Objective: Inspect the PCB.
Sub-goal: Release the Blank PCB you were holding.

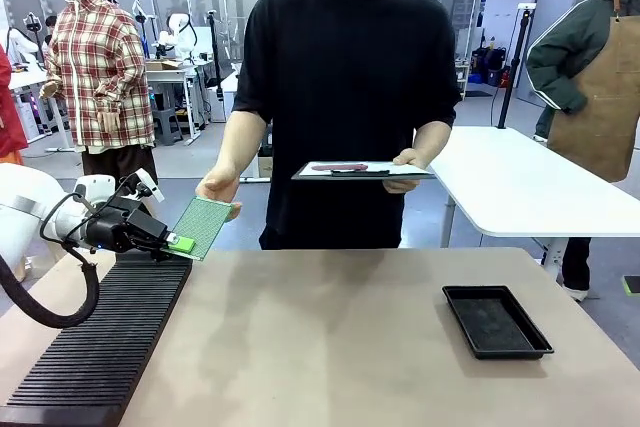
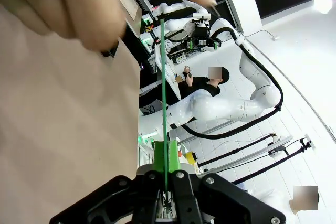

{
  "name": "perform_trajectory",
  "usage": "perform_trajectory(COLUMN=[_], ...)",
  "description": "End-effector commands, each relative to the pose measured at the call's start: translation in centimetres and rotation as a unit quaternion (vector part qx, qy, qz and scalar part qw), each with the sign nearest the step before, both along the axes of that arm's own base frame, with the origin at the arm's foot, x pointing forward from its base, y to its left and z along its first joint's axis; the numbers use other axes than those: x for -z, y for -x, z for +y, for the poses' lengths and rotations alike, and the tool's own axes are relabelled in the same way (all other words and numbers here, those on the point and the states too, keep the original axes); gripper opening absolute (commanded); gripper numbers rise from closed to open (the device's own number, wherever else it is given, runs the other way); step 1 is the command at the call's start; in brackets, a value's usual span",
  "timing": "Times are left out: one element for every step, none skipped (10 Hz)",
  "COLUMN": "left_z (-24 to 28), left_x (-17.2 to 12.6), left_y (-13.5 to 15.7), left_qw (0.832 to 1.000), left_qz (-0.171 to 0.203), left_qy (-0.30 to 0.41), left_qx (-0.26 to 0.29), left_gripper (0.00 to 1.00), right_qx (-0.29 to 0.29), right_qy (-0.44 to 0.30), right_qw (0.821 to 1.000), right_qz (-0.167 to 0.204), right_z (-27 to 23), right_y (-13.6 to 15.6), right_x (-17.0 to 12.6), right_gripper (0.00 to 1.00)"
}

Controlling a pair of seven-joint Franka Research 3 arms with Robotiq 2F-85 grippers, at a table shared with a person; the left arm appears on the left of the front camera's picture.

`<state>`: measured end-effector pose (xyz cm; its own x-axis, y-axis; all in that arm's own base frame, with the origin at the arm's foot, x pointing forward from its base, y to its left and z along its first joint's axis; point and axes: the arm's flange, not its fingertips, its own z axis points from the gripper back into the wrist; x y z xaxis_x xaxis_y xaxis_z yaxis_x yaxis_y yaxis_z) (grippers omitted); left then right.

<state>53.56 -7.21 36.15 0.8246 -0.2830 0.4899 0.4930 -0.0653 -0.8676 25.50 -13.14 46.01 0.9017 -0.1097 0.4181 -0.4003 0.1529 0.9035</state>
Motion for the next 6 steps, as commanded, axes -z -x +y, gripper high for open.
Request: perform_trajectory(left_z=[0.04, 0.04, 0.04, 0.04, 0.04, 0.04], left_x=[-0.28, -0.28, -0.28, -0.28, -0.28, -0.28], left_y=[0.12, 0.12, 0.12, 0.12, 0.12, 0.12], left_qw=[1.0, 1.0, 1.0, 1.0, 1.0, 1.0], left_qz=[0.003, 0.003, 0.003, 0.003, 0.003, 0.003], left_qy=[-0.005, -0.005, -0.005, -0.005, -0.005, -0.005], left_qx=[0.002, 0.002, 0.002, 0.002, 0.002, 0.002], left_gripper=[0.03, 0.03, 0.03, 0.03, 0.03, 0.03], right_qx=[-0.002, -0.002, -0.002, -0.002, -0.002, -0.002], right_qy=[-0.004, -0.004, -0.004, -0.004, -0.004, -0.004], right_qw=[1.0, 1.0, 1.0, 1.0, 1.0, 1.0], right_qz=[-0.011, -0.011, -0.011, -0.011, -0.011, -0.011], right_z=[-0.13, -0.13, -0.13, -0.13, -0.13, -0.13], right_y=[0.04, 0.04, 0.04, 0.04, 0.04, 0.04], right_x=[-0.16, -0.16, -0.16, -0.16, -0.16, -0.16], right_gripper=[1.0, 1.0, 1.0, 1.0, 1.0, 1.0])
